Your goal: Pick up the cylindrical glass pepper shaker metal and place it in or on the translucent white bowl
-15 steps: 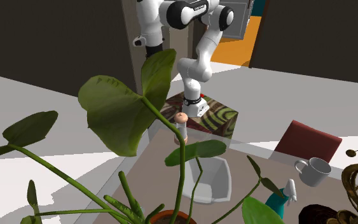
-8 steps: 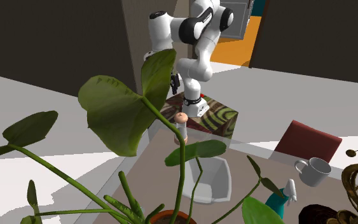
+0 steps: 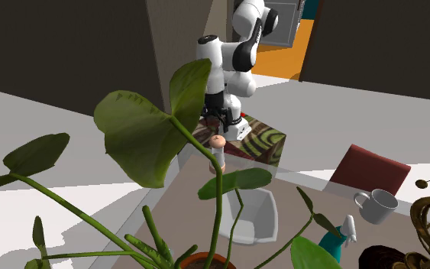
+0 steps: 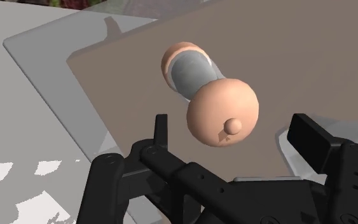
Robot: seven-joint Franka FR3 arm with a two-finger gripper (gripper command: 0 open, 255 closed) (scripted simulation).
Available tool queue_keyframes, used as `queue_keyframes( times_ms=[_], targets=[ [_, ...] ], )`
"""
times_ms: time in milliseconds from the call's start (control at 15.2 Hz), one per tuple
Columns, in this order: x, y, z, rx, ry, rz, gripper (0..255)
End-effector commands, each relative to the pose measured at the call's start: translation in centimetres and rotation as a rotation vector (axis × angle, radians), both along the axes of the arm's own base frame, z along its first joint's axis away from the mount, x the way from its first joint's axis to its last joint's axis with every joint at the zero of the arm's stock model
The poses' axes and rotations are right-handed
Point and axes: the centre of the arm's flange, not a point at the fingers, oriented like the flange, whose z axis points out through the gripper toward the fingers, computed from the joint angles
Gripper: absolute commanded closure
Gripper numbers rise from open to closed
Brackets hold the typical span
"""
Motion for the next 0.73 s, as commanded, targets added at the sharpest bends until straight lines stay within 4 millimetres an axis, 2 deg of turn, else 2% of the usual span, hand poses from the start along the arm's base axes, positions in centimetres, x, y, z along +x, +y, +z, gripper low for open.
queue_keyframes(
  times_ms=[0,396,660],
  targets=[
    [-0.1,0.9,-1.5,0.008,-0.008,0.006,0],
    [0.0,1.5,-4.6,0.008,-0.008,0.006,0],
    [0.0,1.5,-4.9,0.008,-0.008,0.006,0]
  ],
)
